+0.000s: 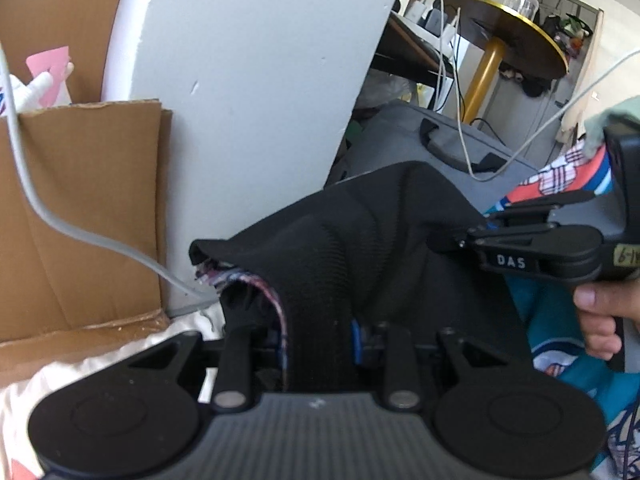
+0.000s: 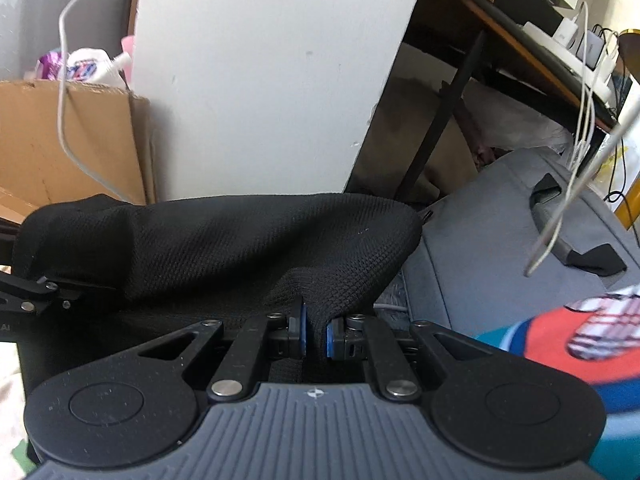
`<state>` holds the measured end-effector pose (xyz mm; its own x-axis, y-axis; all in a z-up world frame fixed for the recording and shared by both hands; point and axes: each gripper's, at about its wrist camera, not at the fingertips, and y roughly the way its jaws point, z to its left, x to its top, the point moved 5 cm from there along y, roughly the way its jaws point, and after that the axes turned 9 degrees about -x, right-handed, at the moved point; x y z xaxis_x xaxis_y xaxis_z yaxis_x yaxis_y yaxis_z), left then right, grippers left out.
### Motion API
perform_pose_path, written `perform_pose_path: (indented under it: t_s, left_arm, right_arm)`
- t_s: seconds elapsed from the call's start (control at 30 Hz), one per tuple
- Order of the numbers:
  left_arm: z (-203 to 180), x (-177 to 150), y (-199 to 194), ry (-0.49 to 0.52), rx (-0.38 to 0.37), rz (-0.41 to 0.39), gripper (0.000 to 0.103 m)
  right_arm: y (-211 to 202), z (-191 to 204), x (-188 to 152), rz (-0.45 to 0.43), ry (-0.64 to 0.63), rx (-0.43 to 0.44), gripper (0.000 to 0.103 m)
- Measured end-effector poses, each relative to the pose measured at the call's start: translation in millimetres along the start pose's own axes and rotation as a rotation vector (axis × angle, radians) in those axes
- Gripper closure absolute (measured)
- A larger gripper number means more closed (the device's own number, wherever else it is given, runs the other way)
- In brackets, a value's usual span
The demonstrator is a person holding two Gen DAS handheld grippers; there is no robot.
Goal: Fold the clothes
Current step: 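Carry the held black shorts with both grippers toward the blue shirt pile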
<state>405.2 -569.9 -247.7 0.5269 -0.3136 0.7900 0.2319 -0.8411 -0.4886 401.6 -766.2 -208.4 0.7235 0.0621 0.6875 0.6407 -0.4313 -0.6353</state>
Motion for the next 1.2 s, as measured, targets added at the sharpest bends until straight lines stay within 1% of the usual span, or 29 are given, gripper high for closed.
perform_pose_path:
  t_s: [0.17,0.27,0.37,0.4,0.43,0.47,0.5,0.53,0.6,0.7,0.8,0.87,0.9,0.97,1.03,1.1,1.13,1.2]
  left_arm:
    - [16.7,-2.8,14.8,-0.013,-0.001,-0.026,0.072]
    - [25.7,-9.1,18.8,-0.031,-0.002,-0.064,0.072]
    - [35.0,-15.3,25.8,-0.059,0.005,-0.061,0.070]
    - [39.1,-16.5,28.5,-0.078,0.006,-0.054,0.067]
    - [43.1,-16.4,30.0,-0.105,0.005,-0.044,0.061]
    - [46.2,-15.3,30.1,-0.126,0.001,-0.037,0.060]
    - [47.2,-13.9,28.2,-0.129,0.003,-0.029,0.056]
    - [46.8,-12.5,25.1,-0.123,0.009,-0.018,0.050]
    - [44.8,-6.8,14.4,-0.085,0.044,-0.016,0.049]
    - [45.8,2.0,-6.6,-0.057,0.081,-0.024,0.043]
    - [46.0,10.9,-24.8,0.002,0.127,-0.018,0.045]
    - [41.2,17.4,-31.8,0.040,0.129,-0.031,0.056]
    - [37.6,20.3,-35.1,0.051,0.115,-0.036,0.064]
    - [28.1,26.8,-32.5,0.067,0.091,-0.041,0.065]
    - [19.3,27.8,-22.9,0.087,0.081,-0.028,0.065]
    - [13.1,25.1,-8.6,0.114,0.088,-0.009,0.065]
    - [11.4,22.9,-2.5,0.123,0.092,-0.002,0.066]
    - [12.9,16.4,8.7,0.118,0.097,-0.004,0.067]
  right_arm:
    - [25.3,3.8,0.4,-0.005,-0.009,-0.012,0.095]
    - [40.5,7.4,-3.3,-0.016,-0.014,-0.026,0.095]
    - [57.5,12.2,-7.0,0.001,0.000,-0.036,0.094]
    - [63.9,12.1,-9.1,0.024,0.012,-0.043,0.091]
    - [69.5,11.6,-10.8,0.050,0.025,-0.053,0.079]
    - [72.4,10.7,-12.4,0.068,0.033,-0.073,0.072]
    - [70.6,10.5,-12.5,0.069,0.026,-0.095,0.063]
    - [67.7,10.7,-12.1,0.066,0.016,-0.115,0.058]
    - [61.8,10.9,-11.4,0.060,-0.005,-0.157,0.056]
    - [44.6,13.3,-10.3,0.039,-0.039,-0.176,0.054]
    - [24.5,16.0,-11.5,0.023,-0.053,-0.155,0.054]
    - [11.4,15.6,-13.0,0.006,-0.042,-0.137,0.055]
    - [5.8,14.7,-14.1,-0.001,-0.030,-0.124,0.055]
    - [-0.1,14.4,-17.8,-0.003,0.006,-0.079,0.056]
    - [1.6,15.7,-22.3,0.007,0.051,-0.004,0.057]
    - [9.1,18.7,-26.0,0.026,0.059,-0.007,0.058]
    - [14.8,18.8,-27.0,0.036,0.074,-0.009,0.062]
    - [27.0,18.0,-28.6,0.055,0.108,-0.011,0.065]
